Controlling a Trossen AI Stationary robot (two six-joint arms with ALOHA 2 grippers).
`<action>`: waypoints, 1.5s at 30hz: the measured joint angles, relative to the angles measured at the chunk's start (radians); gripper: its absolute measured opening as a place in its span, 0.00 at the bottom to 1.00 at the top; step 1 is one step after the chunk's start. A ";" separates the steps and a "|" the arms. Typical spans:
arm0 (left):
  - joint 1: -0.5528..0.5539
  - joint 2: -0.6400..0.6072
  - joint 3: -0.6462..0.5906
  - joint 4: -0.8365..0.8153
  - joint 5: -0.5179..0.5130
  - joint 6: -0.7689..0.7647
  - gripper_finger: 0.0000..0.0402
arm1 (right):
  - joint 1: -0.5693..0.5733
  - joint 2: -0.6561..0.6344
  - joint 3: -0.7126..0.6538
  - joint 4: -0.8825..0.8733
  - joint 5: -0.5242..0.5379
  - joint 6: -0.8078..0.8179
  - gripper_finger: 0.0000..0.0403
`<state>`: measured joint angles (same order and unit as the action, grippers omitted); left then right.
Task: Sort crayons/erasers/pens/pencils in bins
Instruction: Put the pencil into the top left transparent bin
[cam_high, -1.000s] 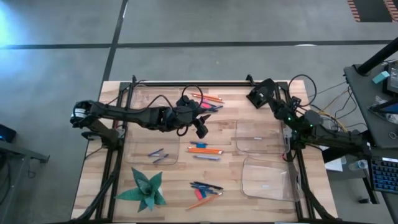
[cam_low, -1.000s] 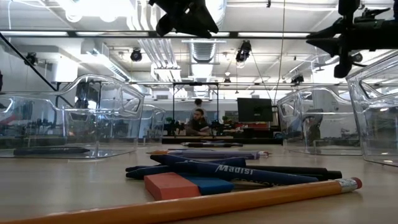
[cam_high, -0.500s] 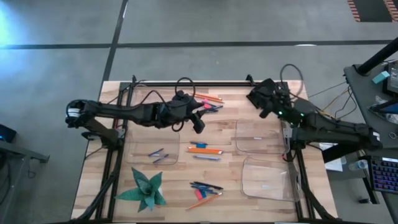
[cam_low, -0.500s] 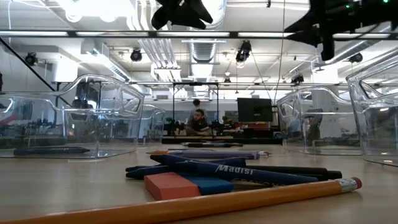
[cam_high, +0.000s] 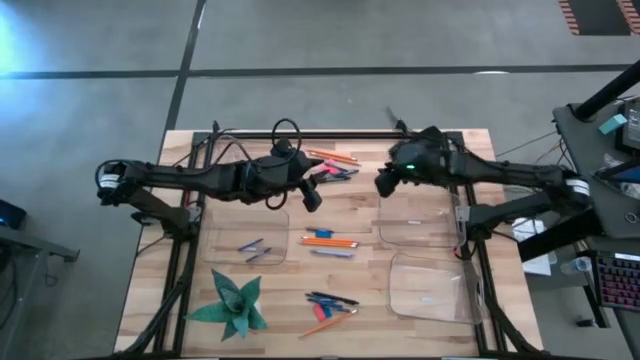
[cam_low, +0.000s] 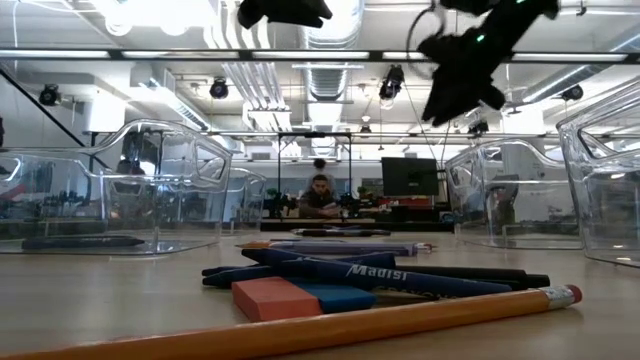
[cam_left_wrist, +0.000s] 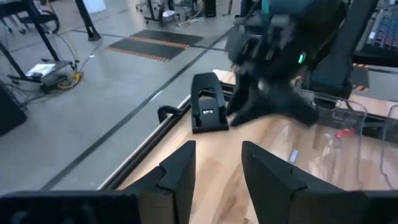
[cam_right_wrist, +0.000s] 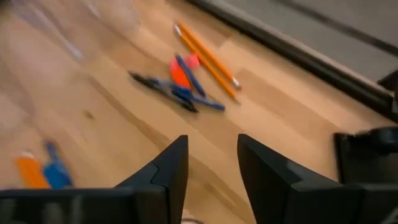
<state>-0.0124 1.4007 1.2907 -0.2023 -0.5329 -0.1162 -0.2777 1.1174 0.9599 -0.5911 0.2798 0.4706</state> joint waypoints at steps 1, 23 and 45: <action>0.000 -0.002 0.000 0.000 -0.001 0.000 0.29 | 0.000 0.037 0.029 -0.025 -0.002 0.000 0.31; 0.000 -0.128 -0.006 -0.158 -0.059 -0.001 0.29 | 0.080 0.518 0.386 -0.155 -0.139 -0.139 0.36; 0.000 -0.157 -0.008 -0.325 -0.080 0.032 0.29 | -0.247 0.782 0.557 -0.134 -0.157 -0.156 0.42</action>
<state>-0.0124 1.2439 1.2827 -0.5276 -0.6124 -0.0842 -0.5249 1.8993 1.5173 -0.7254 0.1230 0.3145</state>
